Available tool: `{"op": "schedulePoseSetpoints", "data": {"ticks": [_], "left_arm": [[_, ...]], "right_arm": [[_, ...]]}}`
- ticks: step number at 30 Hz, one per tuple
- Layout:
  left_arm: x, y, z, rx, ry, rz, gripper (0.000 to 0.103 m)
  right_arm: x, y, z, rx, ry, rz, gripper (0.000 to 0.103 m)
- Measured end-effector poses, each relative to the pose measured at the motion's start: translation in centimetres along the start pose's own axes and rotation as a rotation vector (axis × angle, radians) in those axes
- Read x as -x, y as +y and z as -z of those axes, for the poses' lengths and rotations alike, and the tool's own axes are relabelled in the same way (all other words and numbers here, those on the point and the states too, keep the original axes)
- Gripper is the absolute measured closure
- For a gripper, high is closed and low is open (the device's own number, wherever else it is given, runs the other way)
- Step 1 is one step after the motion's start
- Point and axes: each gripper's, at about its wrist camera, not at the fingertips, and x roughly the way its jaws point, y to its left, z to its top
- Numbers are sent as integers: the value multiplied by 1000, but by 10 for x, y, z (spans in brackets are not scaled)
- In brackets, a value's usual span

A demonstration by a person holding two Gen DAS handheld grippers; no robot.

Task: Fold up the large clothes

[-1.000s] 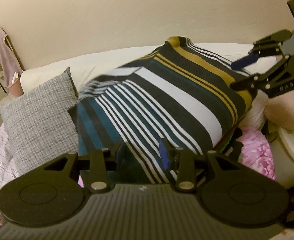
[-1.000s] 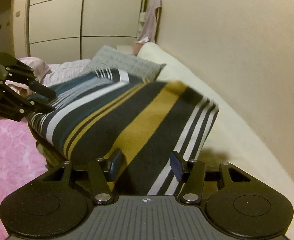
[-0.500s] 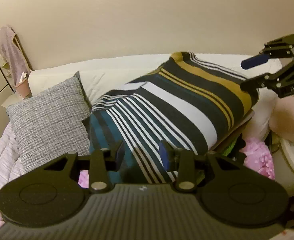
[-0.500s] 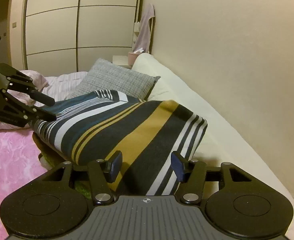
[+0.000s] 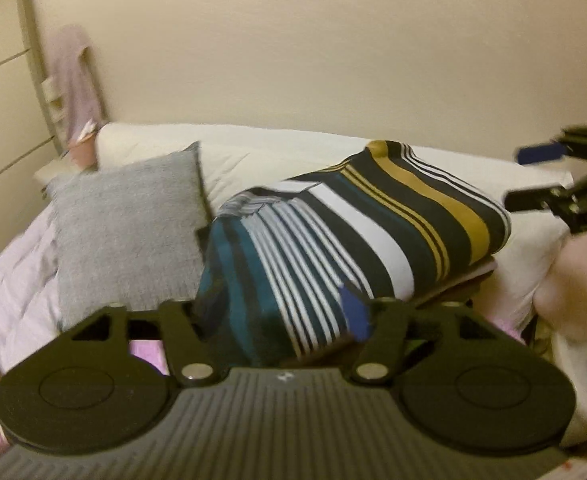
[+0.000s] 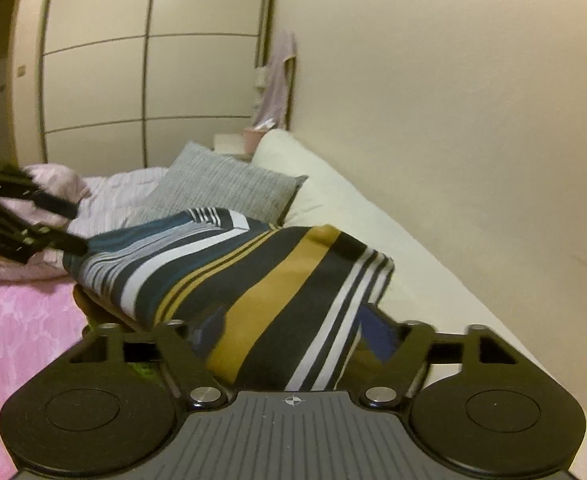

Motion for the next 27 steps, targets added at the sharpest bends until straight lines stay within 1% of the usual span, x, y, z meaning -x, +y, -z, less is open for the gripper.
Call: {"op": "schedulePoseSetpoints", "data": {"ticks": [1,2,3,5,7,10,12,15,19,22,25,27], "left_arm": [[8,0,6,29,2,-6,23],[15,-2,13,59,11,-6,18],[22,-3,21,84,24,-8,16],[33,-8,37,132,52,-18,7],[46,-13,52,170,66,-25,1],[72,-20,73,213,75,-12,1],[94,-25,84,218,66,-10,1],[127,-31,101,204,57,-26,1],[158,-32,117,231,79,-44,1],[175,-31,125,265,101,-54,1],[189,-34,131,281,112,-52,1],[195,-35,133,298,116,-68,1]], "right_arm": [[6,4,3,-23,0,12,19],[13,11,7,-48,11,24,16],[18,17,11,-64,27,31,14],[30,33,21,-93,70,47,13],[43,50,31,-132,94,71,13],[66,75,42,-206,127,118,13],[82,92,45,-241,145,138,13],[108,118,50,-270,155,173,13],[136,147,56,-288,177,204,12],[153,161,59,-295,183,210,12],[164,168,58,-292,181,213,12],[168,171,57,-285,183,213,12]]}}
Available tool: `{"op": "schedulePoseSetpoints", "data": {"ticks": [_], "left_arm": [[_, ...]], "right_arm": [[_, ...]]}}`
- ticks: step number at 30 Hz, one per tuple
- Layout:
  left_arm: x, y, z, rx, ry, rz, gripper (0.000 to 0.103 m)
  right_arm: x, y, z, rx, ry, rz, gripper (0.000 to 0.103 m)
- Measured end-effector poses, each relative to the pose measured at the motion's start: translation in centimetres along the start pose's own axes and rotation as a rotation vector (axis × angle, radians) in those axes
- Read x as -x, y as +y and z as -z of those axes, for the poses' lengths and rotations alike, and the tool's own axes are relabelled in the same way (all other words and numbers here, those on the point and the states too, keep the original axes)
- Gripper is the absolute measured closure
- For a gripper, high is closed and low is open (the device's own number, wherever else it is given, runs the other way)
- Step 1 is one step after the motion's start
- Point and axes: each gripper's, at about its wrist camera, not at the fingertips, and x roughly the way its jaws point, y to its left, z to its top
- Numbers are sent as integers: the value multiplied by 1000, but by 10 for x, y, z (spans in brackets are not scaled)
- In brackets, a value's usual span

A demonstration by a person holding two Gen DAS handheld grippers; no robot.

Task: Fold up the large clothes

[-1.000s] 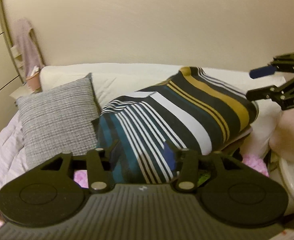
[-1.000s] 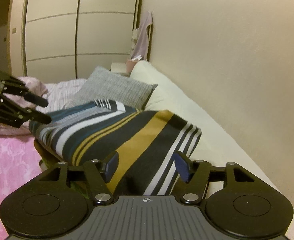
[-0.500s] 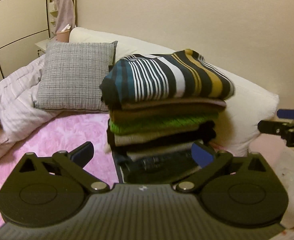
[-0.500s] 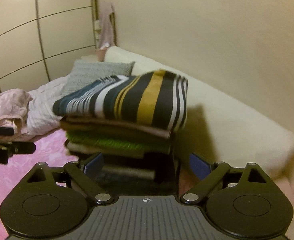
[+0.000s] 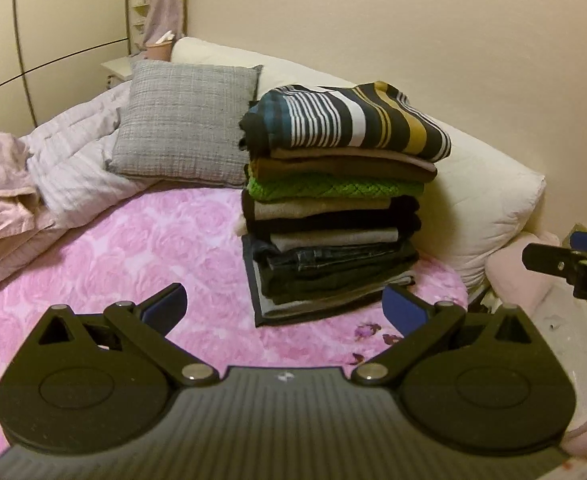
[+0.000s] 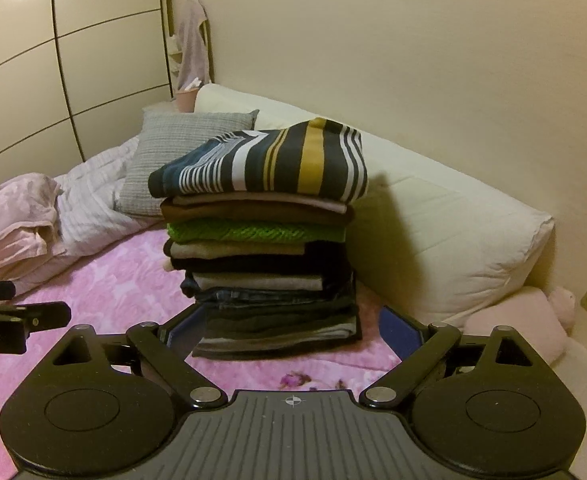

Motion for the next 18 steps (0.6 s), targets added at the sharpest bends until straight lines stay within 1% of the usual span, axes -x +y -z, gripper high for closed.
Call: {"op": "schedulePoseSetpoints", "data": {"ticks": [4,8,11,15,18], "left_arm": [[5,-1,4,64,15,-31,1],[7,-9,7,95,27,-68,1],[10,-19,12,93,30,-82,1],[10,-34,17,90,46,-92,1],[10,-41,19,82,52,-100,1]], "right_arm": [[3,2,-1,19,10,-23,12],[3,-1,0,48,36,-52,12],[4,-4,3,70,53,-73,12],[1,-10,12,73,92,-94,12],[1,-14,16,73,105,-102,12]]}}
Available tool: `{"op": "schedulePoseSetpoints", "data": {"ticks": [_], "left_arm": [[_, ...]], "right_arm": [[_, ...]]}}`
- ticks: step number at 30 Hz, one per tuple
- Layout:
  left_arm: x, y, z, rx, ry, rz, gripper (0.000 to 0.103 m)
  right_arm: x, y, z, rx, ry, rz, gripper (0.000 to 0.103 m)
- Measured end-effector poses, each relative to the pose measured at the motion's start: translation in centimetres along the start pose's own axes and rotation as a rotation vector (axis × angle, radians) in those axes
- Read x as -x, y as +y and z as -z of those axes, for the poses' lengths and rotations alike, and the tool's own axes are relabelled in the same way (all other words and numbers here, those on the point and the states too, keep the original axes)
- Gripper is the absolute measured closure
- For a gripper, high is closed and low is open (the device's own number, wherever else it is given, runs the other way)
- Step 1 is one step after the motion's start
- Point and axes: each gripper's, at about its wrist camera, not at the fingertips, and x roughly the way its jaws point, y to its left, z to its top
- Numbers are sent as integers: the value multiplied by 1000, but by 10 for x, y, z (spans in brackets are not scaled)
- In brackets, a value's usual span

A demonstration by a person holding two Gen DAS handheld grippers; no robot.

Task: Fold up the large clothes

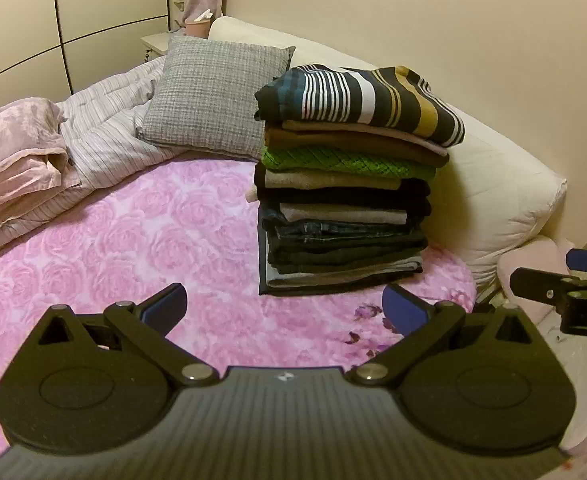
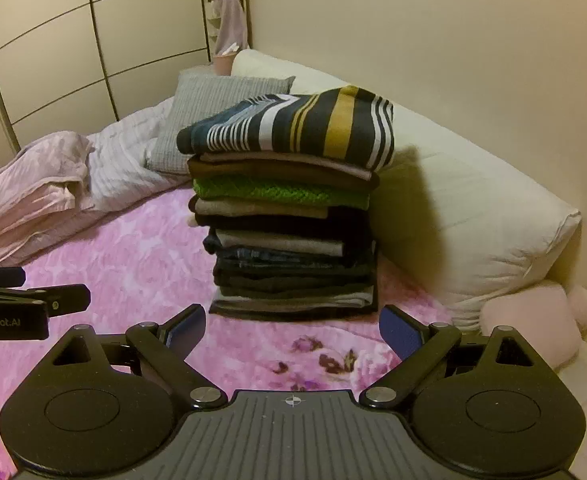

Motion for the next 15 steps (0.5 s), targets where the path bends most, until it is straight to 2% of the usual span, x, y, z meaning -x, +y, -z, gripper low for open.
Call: {"op": "schedulePoseSetpoints", "data": {"ticks": [15], "left_arm": [[2,-15,11,-23,22,-18,1]], "right_arm": [[3,-10,16,-22,39,-6,12]]}}
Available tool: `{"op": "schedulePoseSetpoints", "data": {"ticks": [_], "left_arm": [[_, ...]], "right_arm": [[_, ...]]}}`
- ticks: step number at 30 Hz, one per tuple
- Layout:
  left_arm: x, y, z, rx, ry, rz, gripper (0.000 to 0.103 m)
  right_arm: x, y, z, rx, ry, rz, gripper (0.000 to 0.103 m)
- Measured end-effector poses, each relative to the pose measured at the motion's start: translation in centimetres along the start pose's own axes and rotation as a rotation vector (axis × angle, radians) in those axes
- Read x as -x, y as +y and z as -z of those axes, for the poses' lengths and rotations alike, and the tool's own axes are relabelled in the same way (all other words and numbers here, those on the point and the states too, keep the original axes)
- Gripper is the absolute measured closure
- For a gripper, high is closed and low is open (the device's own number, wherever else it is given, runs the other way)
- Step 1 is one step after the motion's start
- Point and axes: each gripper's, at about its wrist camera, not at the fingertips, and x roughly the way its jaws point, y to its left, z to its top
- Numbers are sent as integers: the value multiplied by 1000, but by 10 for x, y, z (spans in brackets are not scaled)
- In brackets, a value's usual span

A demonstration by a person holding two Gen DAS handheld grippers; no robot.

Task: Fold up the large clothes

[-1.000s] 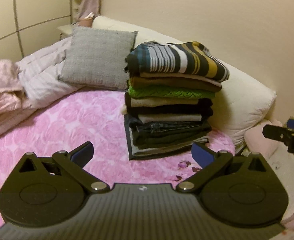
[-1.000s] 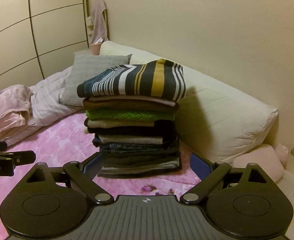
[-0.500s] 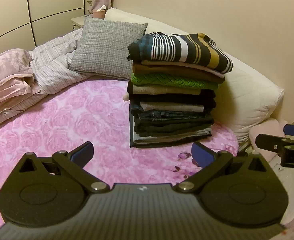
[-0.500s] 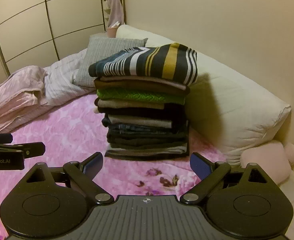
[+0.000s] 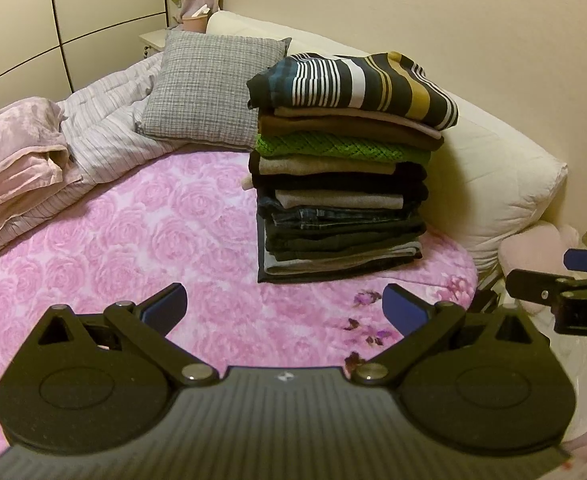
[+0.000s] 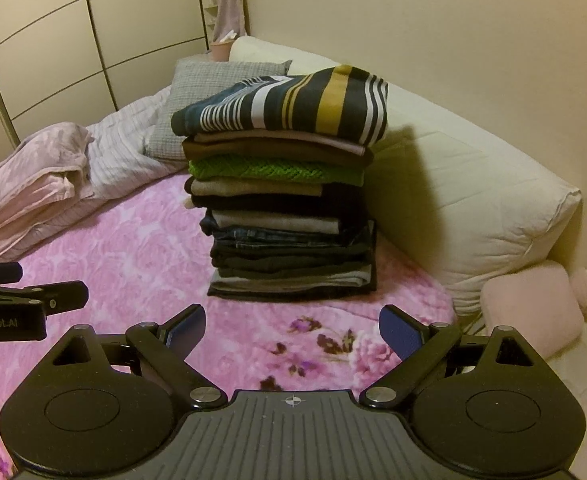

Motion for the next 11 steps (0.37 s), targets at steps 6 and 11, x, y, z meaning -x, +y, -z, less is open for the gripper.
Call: {"op": "schedulePoseSetpoints", "data": {"ticks": [6,11], "left_arm": [[0,0,4,1,8,3,1],[2,0,3,2,-11,8,1]], "right_arm": [[2,1,3,-3,5,-1,12],[4,1,5,-7,4,8,12]]}}
